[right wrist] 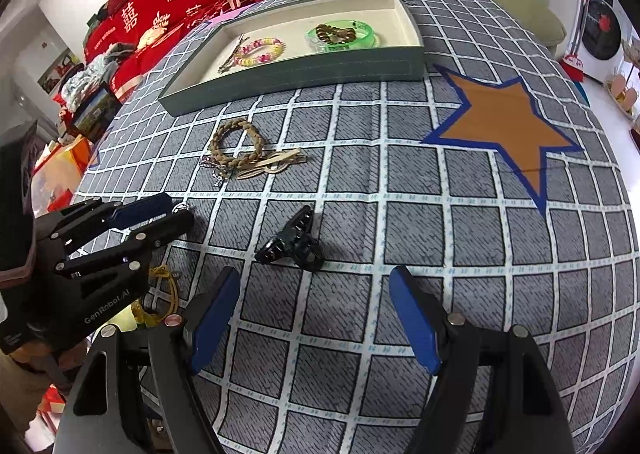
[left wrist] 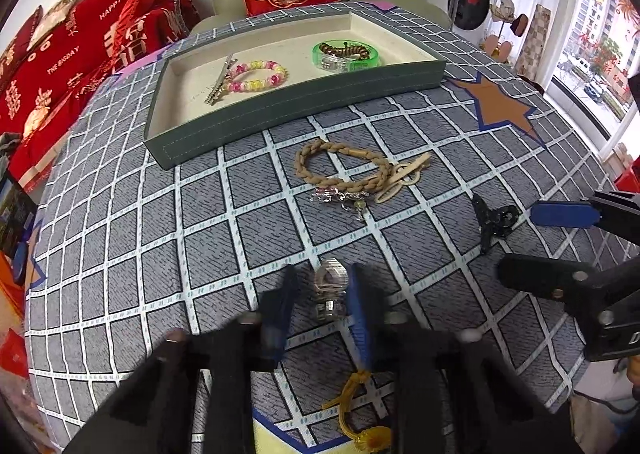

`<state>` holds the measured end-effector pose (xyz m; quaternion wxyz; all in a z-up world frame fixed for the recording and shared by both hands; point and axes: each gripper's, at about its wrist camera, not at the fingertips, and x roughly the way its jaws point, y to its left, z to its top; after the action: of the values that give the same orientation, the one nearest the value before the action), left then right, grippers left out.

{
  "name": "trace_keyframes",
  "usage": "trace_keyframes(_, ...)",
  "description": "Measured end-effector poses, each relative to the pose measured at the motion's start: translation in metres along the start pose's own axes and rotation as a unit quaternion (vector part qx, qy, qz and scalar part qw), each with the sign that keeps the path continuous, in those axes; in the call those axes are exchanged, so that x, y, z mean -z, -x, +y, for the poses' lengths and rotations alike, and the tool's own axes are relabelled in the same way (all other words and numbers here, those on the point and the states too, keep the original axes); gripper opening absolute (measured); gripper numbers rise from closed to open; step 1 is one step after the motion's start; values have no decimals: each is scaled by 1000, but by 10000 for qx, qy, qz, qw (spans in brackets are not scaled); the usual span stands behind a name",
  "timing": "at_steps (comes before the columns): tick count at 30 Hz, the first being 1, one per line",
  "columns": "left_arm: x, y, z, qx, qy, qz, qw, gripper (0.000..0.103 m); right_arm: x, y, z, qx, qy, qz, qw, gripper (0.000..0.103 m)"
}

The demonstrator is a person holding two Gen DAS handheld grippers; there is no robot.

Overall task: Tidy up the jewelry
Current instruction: 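Grasp the pink-gem silver ring with left tool while right tool grasps black clip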

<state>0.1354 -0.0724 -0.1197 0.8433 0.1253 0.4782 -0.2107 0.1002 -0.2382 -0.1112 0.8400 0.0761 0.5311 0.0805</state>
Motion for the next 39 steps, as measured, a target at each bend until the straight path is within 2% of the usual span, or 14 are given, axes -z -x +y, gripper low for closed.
trace_keyframes(6, 4, 3, 4, -58, 100, -32, 9999, 29, -5, -7, 13, 151, 153, 5, 9998, 78)
trace_keyframes(9, 5, 3, 8, -55, 188, -37, 9998, 29, -9, -10, 18, 260, 195, -11, 9995, 69)
trace_keyframes(14, 6, 4, 12, -37, 284, -33, 9996, 29, -12, -12, 21, 362, 208, -18, 9991, 44)
trace_keyframes(15, 7, 4, 13, -34, 312, -35, 9995, 29, -13, -12, 21, 363, 201, -23, 9991, 42)
trace_keyframes(25, 8, 8, 21, -45, 495, -50, 9987, 29, -11, -6, 16, 346, 131, -144, 9992, 42)
trace_keyframes(39, -15, 36, 29, 90, 748, -495, 9959, 29, -24, 22, 4, 100, -39, -380, 9992, 42)
